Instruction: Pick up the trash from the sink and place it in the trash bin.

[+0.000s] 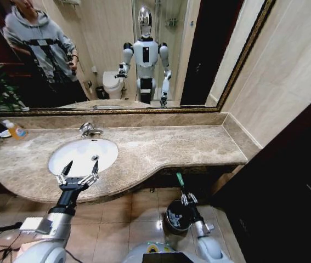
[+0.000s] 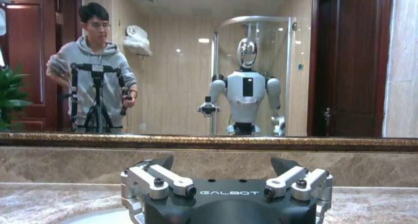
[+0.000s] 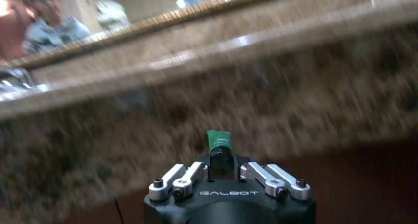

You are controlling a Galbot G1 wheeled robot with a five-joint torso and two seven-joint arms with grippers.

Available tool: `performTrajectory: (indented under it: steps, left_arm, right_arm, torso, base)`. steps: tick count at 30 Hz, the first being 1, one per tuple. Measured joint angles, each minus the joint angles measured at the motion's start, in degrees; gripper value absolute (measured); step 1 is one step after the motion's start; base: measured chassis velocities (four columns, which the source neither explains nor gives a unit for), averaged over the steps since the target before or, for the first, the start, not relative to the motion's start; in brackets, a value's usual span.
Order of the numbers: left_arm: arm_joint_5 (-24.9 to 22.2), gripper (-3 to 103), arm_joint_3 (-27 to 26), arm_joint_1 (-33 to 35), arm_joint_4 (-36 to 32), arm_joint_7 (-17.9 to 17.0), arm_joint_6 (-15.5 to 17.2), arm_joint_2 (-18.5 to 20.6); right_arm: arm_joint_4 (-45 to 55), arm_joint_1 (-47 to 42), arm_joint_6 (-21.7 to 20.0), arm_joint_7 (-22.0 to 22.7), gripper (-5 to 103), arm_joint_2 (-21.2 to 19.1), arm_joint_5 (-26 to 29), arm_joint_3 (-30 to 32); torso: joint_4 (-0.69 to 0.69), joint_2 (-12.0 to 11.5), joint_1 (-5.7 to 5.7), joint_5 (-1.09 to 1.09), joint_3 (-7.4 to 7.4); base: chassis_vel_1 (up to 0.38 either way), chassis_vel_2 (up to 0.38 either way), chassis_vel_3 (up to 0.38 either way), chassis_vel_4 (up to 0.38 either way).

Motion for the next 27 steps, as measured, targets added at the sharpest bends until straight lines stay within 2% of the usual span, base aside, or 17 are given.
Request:
performTrajectory:
  steps: [4,7,9,11,12,15,16,18,19,22,27]
  left_arm:
    - [0.0,100,0.0,0.0,0.0,0.0,0.0,0.0]
    - [0.0,100,0.0,0.0,0.0,0.0,0.0,0.0]
    - [0.0,100,0.0,0.0,0.0,0.0,0.0,0.0]
    - [0.0,100,0.0,0.0,0.0,0.0,0.0,0.0]
    - [0.0,100,0.0,0.0,0.0,0.0,0.0,0.0]
    - [0.0,100,0.0,0.0,0.0,0.0,0.0,0.0]
    - [0.0,100,0.0,0.0,0.0,0.0,0.0,0.0]
    - [0.0,100,0.0,0.0,0.0,0.0,0.0,0.0]
    - [0.0,100,0.0,0.0,0.0,0.0,0.0,0.0]
    - [0.0,100,0.0,0.0,0.0,0.0,0.0,0.0]
    - [0.0,100,0.0,0.0,0.0,0.0,0.0,0.0]
  right_arm:
    - [-4.8,1.5,-0.8,-0.7,20,0.6,1.1,-0.2]
    - [-9.0,2.6,-1.9,0.9,20,0.8,-1.4,-0.5]
    - [-11.1,2.7,-6.4,4.9,20,0.9,-6.6,-0.5]
    - [-13.0,2.6,-14.5,6.8,20,0.9,-10.5,-0.5]
    - [-13.0,2.6,-14.5,6.8,20,0.9,-10.5,-0.5]
    - [-18.9,4.6,-20.0,6.9,20,1.3,-13.9,-0.8]
    - [-18.9,4.6,-20.0,6.9,20,1.3,-13.9,-0.8]
    - [-23.3,7.0,-23.1,6.9,20,2.3,-15.4,-0.8]
    - [-23.3,7.0,-23.1,6.9,20,2.3,-15.4,-0.8]
    - [-26.3,9.6,-26.8,6.4,20,3.4,-15.8,-1.0]
    - [-29.1,12.3,-27.9,5.8,20,5.1,-18.6,-0.9]
  torso:
    - [0.0,0.0,0.01,0.0,0.0]
    - [0.0,0.0,0.01,0.01,0.0]
    - [0.0,0.0,0.01,0.0,0.0]
    - [0.0,0.0,0.0,0.0,0.0]
    - [0.0,0.0,0.0,0.0,0.0]
    - [-0.01,0.0,0.0,-0.01,0.0]
    - [-0.01,0.0,0.0,-0.01,0.0]
    - [0.0,0.0,0.0,0.02,0.0]
    - [0.0,0.0,0.0,0.02,0.0]
    - [0.0,0.0,0.0,0.0,0.0]
    - [0.0,0.0,0.01,0.0,0.0]
  base:
    - [0.0,0.0,0.0,0.0]
    - [0.0,0.0,0.0,0.0]
    - [0.0,0.0,0.0,0.0]
    - [0.0,0.0,0.0,0.0]
    - [0.0,0.0,0.0,0.0]
    - [0.0,0.0,0.0,0.0]
    - [0.0,0.0,0.0,0.0]
    - [0.0,0.0,0.0,0.0]
    - [0.0,0.0,0.0,0.0]
    - [0.0,0.0,0.0,0.0]
    - [0.0,0.0,0.0,0.0]
